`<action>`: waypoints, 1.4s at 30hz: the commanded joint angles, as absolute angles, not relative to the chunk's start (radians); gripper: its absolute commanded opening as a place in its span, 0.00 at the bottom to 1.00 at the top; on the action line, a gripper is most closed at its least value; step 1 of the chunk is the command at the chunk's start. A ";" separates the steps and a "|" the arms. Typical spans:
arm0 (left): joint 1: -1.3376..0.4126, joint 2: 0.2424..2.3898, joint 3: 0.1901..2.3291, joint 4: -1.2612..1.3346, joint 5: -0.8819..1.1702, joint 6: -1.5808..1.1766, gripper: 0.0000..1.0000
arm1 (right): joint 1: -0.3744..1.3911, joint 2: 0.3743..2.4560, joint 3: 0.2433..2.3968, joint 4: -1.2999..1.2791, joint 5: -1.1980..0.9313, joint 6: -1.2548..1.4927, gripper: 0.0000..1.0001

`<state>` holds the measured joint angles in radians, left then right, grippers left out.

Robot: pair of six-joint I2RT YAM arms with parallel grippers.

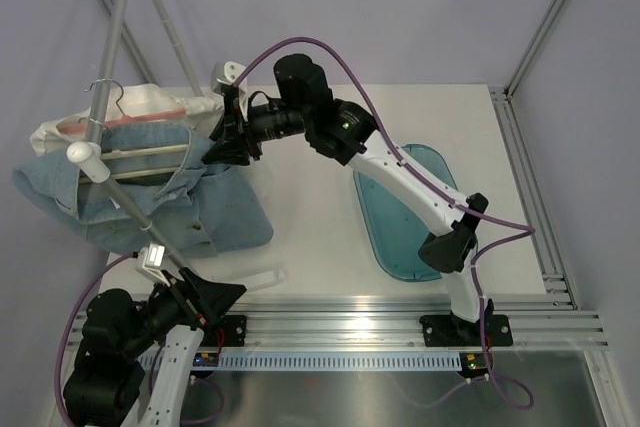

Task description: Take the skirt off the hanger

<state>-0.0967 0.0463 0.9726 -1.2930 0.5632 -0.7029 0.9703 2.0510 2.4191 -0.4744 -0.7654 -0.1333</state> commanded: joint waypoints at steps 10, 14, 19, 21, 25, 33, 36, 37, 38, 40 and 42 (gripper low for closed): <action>-0.092 0.028 0.974 -1.292 0.623 -0.681 0.91 | 0.991 2.027 2.386 -0.450 -0.795 -0.118 0.00; -0.091 0.020 0.977 -1.287 0.618 -0.681 0.91 | 0.989 1.982 2.295 -0.333 -0.776 -0.091 0.00; -0.091 0.014 0.977 -1.276 0.618 -0.687 0.91 | 0.989 1.956 2.247 -0.209 -0.788 -0.048 0.00; -0.091 0.014 0.982 -1.275 0.620 -0.683 0.91 | 0.989 1.951 2.246 -0.181 -0.793 -0.038 0.00; -0.091 0.014 0.986 -1.278 0.624 -0.673 0.91 | 0.988 1.912 2.217 -0.132 -0.810 -0.020 0.00; -0.091 0.017 0.965 -1.263 0.635 -0.672 0.89 | 0.979 1.847 2.168 -0.035 -0.822 0.040 0.00; -0.092 0.015 0.965 -1.259 0.637 -0.672 0.89 | 0.966 1.835 2.158 0.040 -0.845 0.090 0.00; -0.091 0.017 0.965 -1.259 0.637 -0.670 0.89 | 0.965 1.833 2.161 0.047 -0.851 0.101 0.00; -0.091 0.015 0.965 -1.259 0.637 -0.670 0.89 | 0.960 1.833 2.170 0.058 -0.850 0.116 0.00; -0.091 0.015 0.962 -1.258 0.637 -0.669 0.88 | 0.957 1.839 2.180 0.077 -0.856 0.139 0.00; -0.091 0.015 0.962 -1.256 0.637 -0.670 0.88 | 0.953 1.842 2.189 0.109 -0.859 0.173 0.00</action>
<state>-0.0967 0.0273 0.9657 -1.2911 0.5819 -0.6807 0.9630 1.9137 2.1418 -0.0948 -0.8303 0.1013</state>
